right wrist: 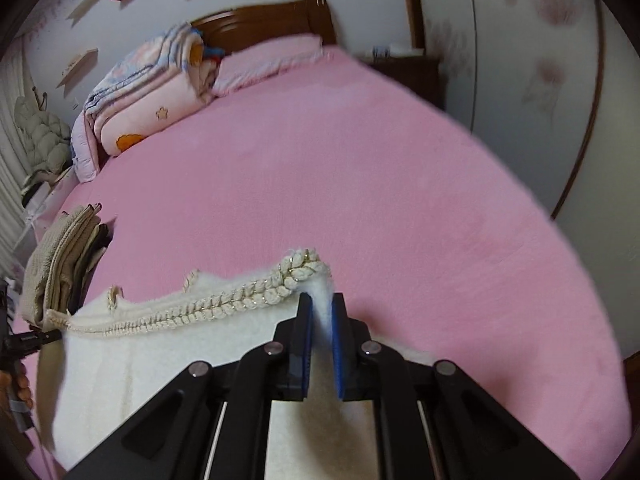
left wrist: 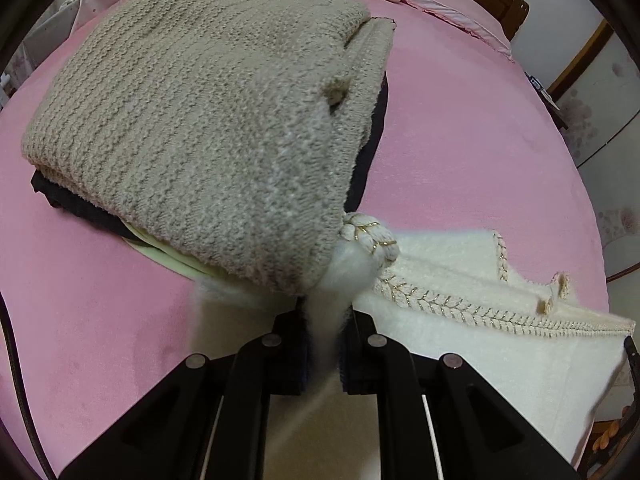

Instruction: Fold large clothes

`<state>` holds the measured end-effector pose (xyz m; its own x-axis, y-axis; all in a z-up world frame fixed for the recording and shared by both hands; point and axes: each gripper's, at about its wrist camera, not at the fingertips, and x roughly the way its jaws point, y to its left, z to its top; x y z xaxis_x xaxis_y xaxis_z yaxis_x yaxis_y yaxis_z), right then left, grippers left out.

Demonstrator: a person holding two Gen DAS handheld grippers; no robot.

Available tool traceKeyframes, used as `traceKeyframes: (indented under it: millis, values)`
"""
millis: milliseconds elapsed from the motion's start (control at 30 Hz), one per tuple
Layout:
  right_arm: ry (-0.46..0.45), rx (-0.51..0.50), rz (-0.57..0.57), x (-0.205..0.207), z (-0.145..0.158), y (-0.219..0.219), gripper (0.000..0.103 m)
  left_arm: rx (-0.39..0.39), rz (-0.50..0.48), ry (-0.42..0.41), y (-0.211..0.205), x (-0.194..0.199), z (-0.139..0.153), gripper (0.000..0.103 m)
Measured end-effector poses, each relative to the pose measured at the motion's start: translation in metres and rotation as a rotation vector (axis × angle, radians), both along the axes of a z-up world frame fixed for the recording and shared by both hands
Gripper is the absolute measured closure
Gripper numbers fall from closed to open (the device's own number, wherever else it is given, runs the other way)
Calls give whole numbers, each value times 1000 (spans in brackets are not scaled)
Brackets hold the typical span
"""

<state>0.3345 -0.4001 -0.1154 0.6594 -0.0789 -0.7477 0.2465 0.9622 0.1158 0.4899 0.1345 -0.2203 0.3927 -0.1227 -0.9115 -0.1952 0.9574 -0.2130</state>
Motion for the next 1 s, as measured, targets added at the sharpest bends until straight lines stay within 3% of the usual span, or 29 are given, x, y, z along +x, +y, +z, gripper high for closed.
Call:
traceKeyframes:
  millis: [100, 200, 367, 500, 567, 667, 733, 867, 1000]
  values:
    - [3, -68, -71, -1, 3, 7, 96, 5, -13, 15, -10, 8, -1, 94]
    - [27, -130, -120, 4, -7, 13, 96, 73, -17, 43, -18, 18, -10, 94]
    - [169, -161, -160, 31, -58, 10, 95, -26, 54, 56, -2, 23, -19, 91]
    - [225, -141, -172, 38, -71, 8, 88, -6, 9, 7, 1, 13, -2, 89]
    - [226, -132, -171, 36, -64, 7, 80, 53, 2, -31, 1, 0, 11, 76]
    - [202, -136, -171, 23, -44, 7, 80, 195, -14, -153, -11, -27, 47, 70]
    - [157, -136, -153, 10, -30, 13, 80, 230, -47, -222, -26, -50, 70, 67]
    - [87, -79, -32, -25, -4, 53, 80, 192, -128, -255, -49, -100, 81, 64]
    - [88, -46, 124, -64, -3, 117, 80, 150, -178, -252, -79, -164, 77, 62]
